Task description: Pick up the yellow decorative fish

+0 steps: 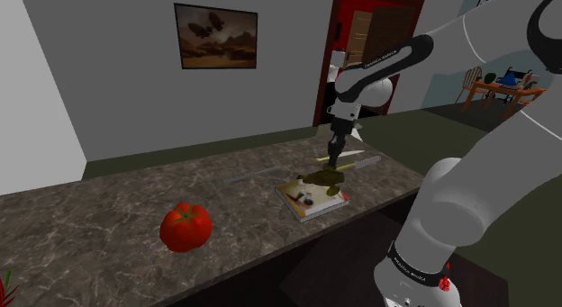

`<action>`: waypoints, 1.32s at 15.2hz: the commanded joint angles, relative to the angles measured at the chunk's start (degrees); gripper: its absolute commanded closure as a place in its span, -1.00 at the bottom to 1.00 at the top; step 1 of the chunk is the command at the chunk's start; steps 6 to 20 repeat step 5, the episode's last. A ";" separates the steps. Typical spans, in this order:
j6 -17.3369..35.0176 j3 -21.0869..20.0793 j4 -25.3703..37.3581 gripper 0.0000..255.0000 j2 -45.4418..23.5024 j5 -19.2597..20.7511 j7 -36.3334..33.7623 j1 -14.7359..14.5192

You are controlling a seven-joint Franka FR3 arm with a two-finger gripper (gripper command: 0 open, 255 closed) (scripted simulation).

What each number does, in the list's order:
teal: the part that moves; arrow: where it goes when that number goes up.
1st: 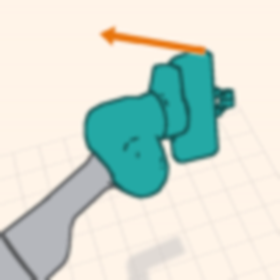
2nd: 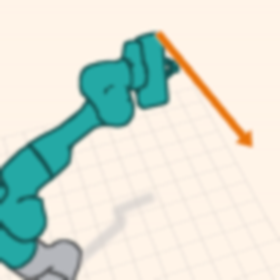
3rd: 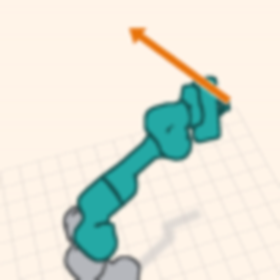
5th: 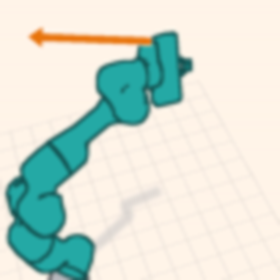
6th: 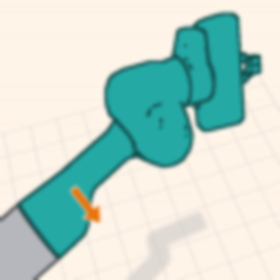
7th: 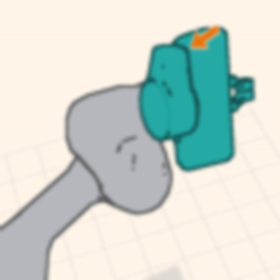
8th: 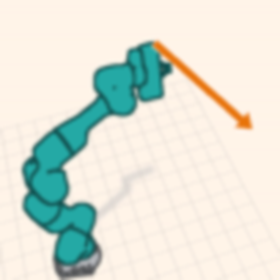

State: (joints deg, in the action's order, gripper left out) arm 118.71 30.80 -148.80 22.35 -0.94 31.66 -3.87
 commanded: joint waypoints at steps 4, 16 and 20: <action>-3.84 -0.92 1.89 1.00 2.17 0.64 -1.29 0.41; -3.84 -0.92 1.88 1.00 2.18 0.64 -1.29 0.41; -3.84 -0.92 1.88 1.00 2.18 0.64 -1.29 0.41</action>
